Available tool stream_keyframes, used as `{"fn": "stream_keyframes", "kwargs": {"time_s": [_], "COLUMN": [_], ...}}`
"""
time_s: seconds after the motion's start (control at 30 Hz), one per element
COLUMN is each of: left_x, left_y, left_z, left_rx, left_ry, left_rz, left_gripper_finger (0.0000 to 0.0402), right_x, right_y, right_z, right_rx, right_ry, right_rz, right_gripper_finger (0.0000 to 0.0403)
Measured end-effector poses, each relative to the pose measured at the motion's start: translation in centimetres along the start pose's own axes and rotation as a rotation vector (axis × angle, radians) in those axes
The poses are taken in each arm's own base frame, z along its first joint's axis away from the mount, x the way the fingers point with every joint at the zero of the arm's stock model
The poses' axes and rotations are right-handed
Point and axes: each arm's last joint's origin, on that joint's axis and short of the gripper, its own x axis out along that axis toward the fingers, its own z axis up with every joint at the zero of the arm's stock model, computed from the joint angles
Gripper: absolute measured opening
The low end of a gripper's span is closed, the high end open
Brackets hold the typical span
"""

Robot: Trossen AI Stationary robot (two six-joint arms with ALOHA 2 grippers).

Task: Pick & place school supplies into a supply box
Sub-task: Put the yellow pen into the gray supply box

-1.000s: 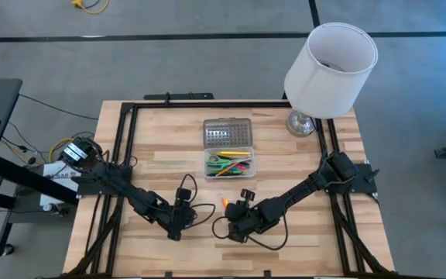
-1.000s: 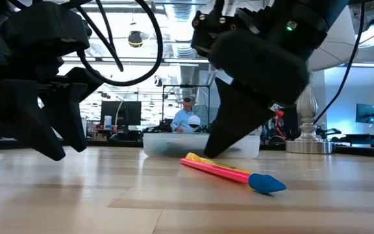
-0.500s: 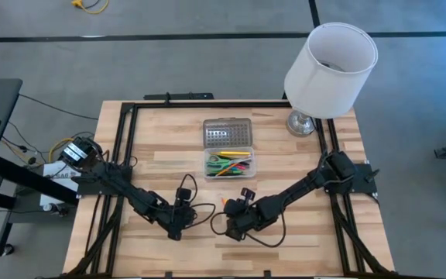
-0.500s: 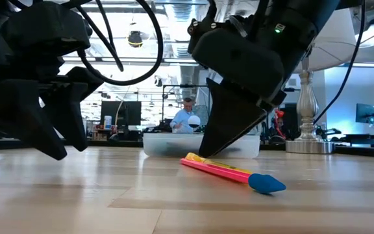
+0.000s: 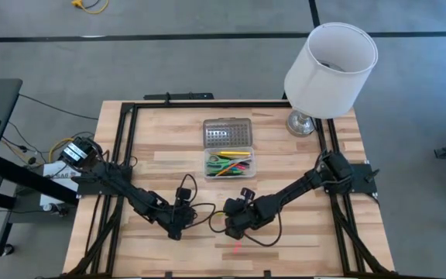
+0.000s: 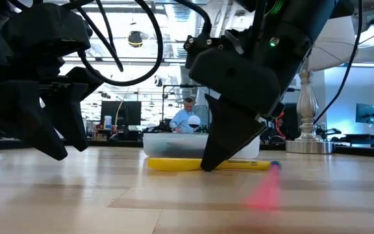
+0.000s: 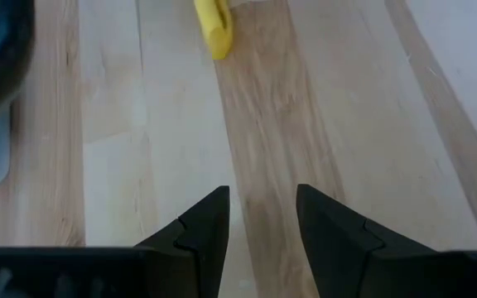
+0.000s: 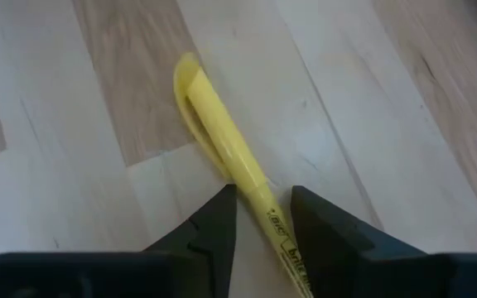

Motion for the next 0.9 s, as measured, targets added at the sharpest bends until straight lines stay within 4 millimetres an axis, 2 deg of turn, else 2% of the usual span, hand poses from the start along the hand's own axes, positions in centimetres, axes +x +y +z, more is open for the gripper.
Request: {"fn": "stream_keyframes", "kwargs": {"time_s": [0.43,0.63,0.73,0.9], "left_x": [0.0,0.0,0.0,0.0], "left_y": [0.0,0.0,0.0,0.0], "left_z": [0.0,0.0,0.0,0.0], "left_rx": [0.0,-0.001,-0.001,-0.002], "left_ry": [0.0,0.0,0.0,0.0], "left_rz": [0.0,0.0,0.0,0.0], "left_gripper_finger": [0.0138,0.0138,0.0138,0.0138], "right_x": [0.05,-0.02,-0.1,-0.05], "right_y": [-0.31,-0.03,0.18,0.14], "right_z": [-0.3,-0.53,-0.71,-0.68], "right_rx": [-0.027,-0.096,-0.107,-0.101], "right_ry": [0.042,0.038,0.041,0.068], "right_rz": [-0.013,-0.004,0.006,0.037], "right_gripper_finger": [0.0048,0.0022,0.0022,0.0048]}}
